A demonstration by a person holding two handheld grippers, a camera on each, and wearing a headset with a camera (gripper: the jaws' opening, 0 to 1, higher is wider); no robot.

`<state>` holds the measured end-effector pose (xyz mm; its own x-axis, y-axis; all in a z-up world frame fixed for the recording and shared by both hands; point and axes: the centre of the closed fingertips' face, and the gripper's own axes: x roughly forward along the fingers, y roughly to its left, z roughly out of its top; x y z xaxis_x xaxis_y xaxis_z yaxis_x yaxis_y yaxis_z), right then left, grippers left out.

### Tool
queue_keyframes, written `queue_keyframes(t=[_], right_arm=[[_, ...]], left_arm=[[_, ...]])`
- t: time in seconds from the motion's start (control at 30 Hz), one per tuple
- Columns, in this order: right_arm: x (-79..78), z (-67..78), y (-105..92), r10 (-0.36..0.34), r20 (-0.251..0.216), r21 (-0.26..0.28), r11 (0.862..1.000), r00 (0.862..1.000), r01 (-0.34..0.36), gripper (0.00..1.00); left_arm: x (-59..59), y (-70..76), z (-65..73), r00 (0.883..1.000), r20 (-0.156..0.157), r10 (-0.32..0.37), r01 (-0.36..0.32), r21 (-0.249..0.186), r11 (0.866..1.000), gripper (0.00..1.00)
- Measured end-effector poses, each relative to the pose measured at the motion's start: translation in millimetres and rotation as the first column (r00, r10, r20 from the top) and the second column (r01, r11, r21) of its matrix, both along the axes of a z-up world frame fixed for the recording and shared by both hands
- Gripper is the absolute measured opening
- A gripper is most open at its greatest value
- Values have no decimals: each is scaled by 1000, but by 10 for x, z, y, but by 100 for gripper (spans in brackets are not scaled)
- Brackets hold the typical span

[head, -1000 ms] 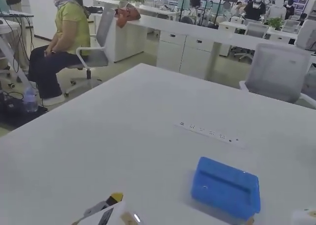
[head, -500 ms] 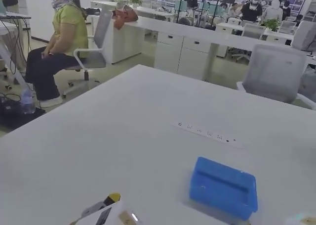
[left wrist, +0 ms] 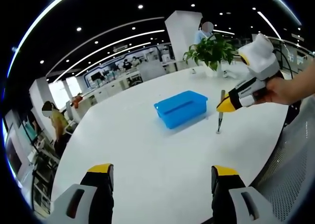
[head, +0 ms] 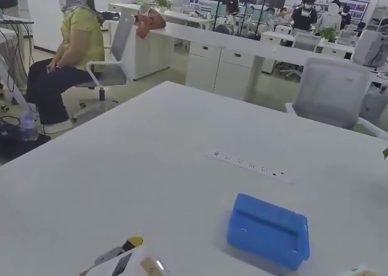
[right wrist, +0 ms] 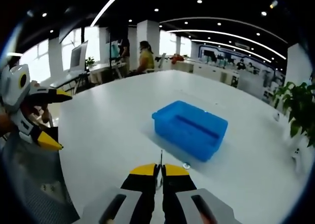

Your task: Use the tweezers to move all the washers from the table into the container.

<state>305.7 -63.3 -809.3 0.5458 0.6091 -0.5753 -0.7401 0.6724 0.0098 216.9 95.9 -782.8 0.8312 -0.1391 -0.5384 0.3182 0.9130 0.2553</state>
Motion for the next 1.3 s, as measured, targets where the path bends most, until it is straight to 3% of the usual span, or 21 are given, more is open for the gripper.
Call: queue_keyframes(t=[0.33, 0.6, 0.93, 1.3], right_arm=[[75, -2, -114, -78, -75, 60, 995, 994, 82, 0], [113, 118, -124, -77, -73, 87, 993, 994, 83, 0], [217, 372, -33, -63, -34, 123, 990, 997, 67, 0], [293, 483, -28, -66, -4, 127, 990, 998, 66, 0]], left_arm=[[5, 1, -5, 1000, -3, -2, 2, 2, 1000, 83], [7, 2, -8, 1000, -3, -3, 3, 3, 1000, 83], [7, 12, -15, 1000, -7, -1, 1, 7, 1000, 83], [10, 20, -4, 1000, -2, 5, -5, 2, 1000, 83]])
